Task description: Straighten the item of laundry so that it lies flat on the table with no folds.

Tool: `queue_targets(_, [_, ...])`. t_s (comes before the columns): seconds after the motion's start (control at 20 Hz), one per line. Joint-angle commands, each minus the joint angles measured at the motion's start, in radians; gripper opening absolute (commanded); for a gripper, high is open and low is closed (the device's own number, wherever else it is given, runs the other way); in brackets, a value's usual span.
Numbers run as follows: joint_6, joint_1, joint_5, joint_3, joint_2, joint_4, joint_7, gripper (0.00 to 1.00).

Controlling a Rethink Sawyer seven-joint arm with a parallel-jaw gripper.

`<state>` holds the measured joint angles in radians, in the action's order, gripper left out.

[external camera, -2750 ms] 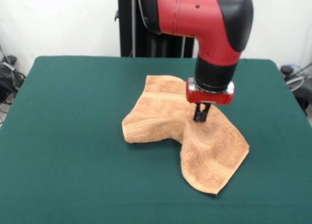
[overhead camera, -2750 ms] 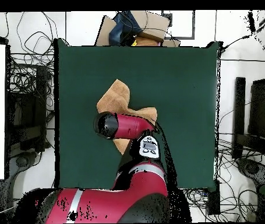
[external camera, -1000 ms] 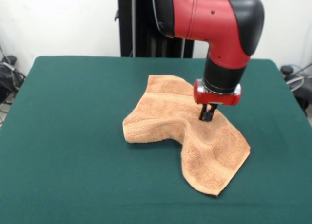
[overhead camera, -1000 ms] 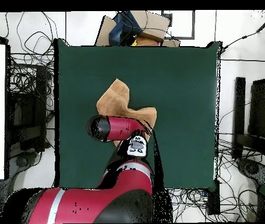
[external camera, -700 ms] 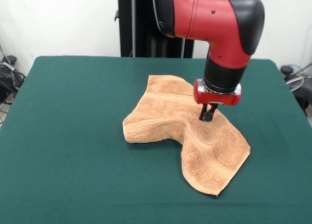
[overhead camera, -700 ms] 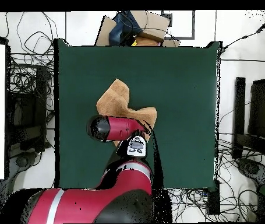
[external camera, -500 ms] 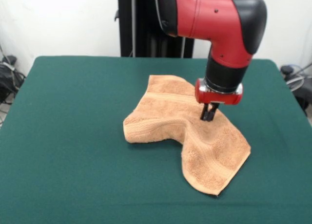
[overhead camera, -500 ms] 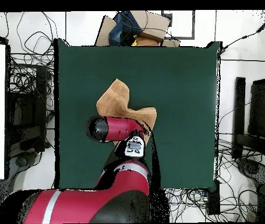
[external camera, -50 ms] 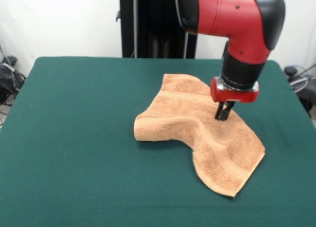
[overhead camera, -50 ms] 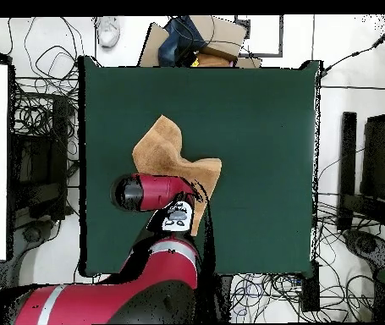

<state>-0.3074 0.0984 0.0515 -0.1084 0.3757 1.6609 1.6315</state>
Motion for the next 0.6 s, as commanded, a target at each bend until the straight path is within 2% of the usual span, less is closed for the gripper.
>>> queue_targets(0.05, [0.064, 0.033, 0.06, 0.13, -0.01, 0.122, 0.256, 0.0])
queue_targets(0.3, [0.068, 0.011, 0.058, 0.136, 0.003, 0.139, 0.233, 0.0])
queue_targets(0.6, [0.089, -0.088, 0.025, 0.18, 0.001, 0.155, 0.165, 0.0])
